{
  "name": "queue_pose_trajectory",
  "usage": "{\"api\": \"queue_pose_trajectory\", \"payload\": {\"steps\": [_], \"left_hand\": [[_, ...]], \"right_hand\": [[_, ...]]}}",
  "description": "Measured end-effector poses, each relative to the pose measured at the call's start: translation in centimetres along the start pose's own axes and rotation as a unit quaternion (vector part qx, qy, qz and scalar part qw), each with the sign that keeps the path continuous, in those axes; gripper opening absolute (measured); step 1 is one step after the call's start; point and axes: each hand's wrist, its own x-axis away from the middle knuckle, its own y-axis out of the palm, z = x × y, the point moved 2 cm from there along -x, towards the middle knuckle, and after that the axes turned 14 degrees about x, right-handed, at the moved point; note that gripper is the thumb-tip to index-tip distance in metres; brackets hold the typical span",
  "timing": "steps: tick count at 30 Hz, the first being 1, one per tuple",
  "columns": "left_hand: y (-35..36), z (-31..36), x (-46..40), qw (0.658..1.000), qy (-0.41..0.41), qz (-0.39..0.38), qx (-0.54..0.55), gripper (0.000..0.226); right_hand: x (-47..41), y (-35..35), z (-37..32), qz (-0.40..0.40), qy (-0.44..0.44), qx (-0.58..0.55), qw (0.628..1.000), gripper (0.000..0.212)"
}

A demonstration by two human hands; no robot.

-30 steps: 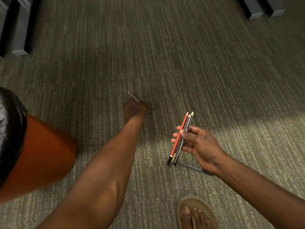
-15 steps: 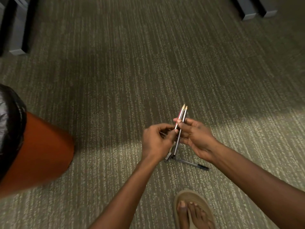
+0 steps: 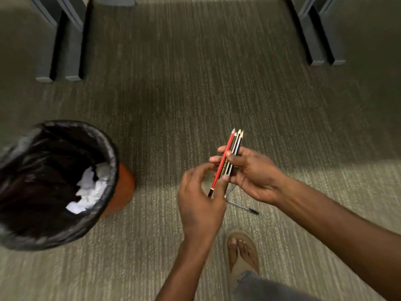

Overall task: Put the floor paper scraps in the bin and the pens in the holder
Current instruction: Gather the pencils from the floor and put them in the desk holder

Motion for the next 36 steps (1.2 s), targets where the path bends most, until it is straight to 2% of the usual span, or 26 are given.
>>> {"api": "queue_pose_trajectory", "payload": {"steps": [3, 5, 7, 11, 13, 18, 21, 24, 27, 29, 32, 34, 36], "left_hand": [[-6.3, 7.9, 2.4, 0.988, -0.135, -0.006, 0.079, 0.049], [-10.2, 14.1, 3.5, 0.971, -0.165, -0.026, 0.172, 0.035], [-14.5, 21.7, 3.7, 0.964, -0.156, -0.04, 0.212, 0.013], [-20.9, 36.1, 3.0, 0.954, -0.147, -0.048, 0.256, 0.023], [-23.1, 41.8, 1.8, 0.945, -0.148, -0.029, 0.289, 0.022], [-28.0, 53.3, -1.8, 0.937, -0.125, 0.018, 0.326, 0.025], [-30.9, 57.2, -4.2, 0.928, -0.12, 0.046, 0.351, 0.021], [-33.4, 59.1, -8.4, 0.922, -0.102, 0.05, 0.369, 0.021], [-35.8, 59.7, -14.1, 0.923, -0.108, 0.039, 0.367, 0.022], [-37.5, 60.3, -19.1, 0.916, -0.099, 0.035, 0.387, 0.021], [-40.5, 61.2, -27.6, 0.916, -0.069, 0.068, 0.39, 0.027], [-42.7, 60.6, -33.6, 0.946, -0.064, 0.129, 0.289, 0.035], [-45.0, 58.7, -39.1, 0.976, -0.051, 0.19, 0.094, 0.05]], "right_hand": [[7.4, 6.1, -7.0, 0.017, -0.06, -0.008, 0.998, 0.019], [12.7, 10.2, -11.3, 0.022, -0.098, -0.016, 0.995, 0.018], [18.2, 14.3, -16.3, 0.019, -0.139, -0.012, 0.99, 0.017], [27.2, 22.1, -26.8, 0.008, -0.224, 0.051, 0.973, 0.023], [30.4, 25.6, -32.0, -0.004, -0.269, 0.101, 0.958, 0.024], [34.1, 31.7, -43.0, -0.079, -0.38, 0.257, 0.885, 0.02], [34.1, 34.6, -47.6, -0.131, -0.421, 0.334, 0.833, 0.026], [32.1, 38.4, -51.1, -0.152, -0.463, 0.383, 0.785, 0.018], [28.2, 42.0, -54.8, -0.159, -0.484, 0.401, 0.762, 0.014], [24.9, 44.7, -58.0, -0.157, -0.486, 0.399, 0.762, 0.014], [19.5, 49.4, -64.5, -0.123, -0.477, 0.37, 0.788, 0.014], [15.5, 53.5, -69.4, -0.1, -0.468, 0.35, 0.805, 0.014], [12.0, 57.8, -74.1, -0.085, -0.472, 0.319, 0.818, 0.014]]}}
